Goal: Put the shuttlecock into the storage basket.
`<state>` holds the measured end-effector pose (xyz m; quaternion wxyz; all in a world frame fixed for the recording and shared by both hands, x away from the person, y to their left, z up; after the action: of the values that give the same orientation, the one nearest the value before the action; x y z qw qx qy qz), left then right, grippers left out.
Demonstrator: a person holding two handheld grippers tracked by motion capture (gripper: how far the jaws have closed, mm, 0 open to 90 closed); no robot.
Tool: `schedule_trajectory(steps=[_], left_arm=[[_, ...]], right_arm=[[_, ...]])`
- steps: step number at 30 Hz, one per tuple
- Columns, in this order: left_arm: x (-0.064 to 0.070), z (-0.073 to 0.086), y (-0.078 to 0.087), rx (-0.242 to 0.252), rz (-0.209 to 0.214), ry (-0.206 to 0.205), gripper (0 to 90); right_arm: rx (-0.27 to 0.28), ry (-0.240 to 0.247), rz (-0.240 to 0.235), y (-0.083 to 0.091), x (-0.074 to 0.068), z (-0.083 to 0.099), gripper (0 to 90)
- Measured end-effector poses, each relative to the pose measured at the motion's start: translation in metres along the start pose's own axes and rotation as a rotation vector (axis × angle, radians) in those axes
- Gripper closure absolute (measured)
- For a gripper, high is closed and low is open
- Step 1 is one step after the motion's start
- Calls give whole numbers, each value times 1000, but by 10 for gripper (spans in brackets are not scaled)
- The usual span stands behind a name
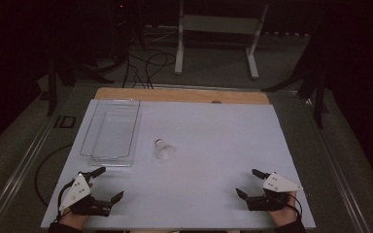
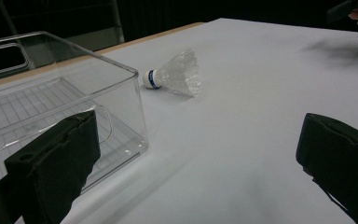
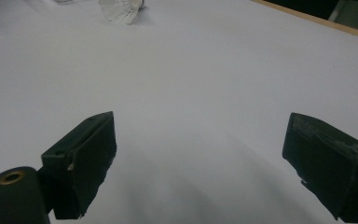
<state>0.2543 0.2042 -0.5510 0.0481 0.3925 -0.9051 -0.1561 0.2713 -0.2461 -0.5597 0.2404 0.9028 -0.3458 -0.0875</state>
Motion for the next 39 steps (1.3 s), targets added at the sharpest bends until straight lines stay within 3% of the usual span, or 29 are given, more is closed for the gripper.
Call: schedule_trajectory(steps=[20,30,39], left_arm=[[0,1,-1,-14,-8,-7,1],[0,-1,-1,-12,-10,-7,1],[5,-15,-2,-12,14,-6,1]], right_arm=[[45,-2,7,4,1,-5,94],[42,-7,8,5,1,-5,94],[45,8,20,6,0,-6,94]])
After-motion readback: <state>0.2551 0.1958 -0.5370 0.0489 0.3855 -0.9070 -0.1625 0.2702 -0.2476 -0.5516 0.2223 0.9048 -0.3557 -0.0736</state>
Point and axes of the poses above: each handheld gripper's, and its own axes: y roughly backward along the jaws, z roughly out of its underside, x roughly to its right, the point moved 8 cm from there along -y, roughly forward along the jaws, and after that the axes turned 3 degrees about -z, right-handed, at the moved point
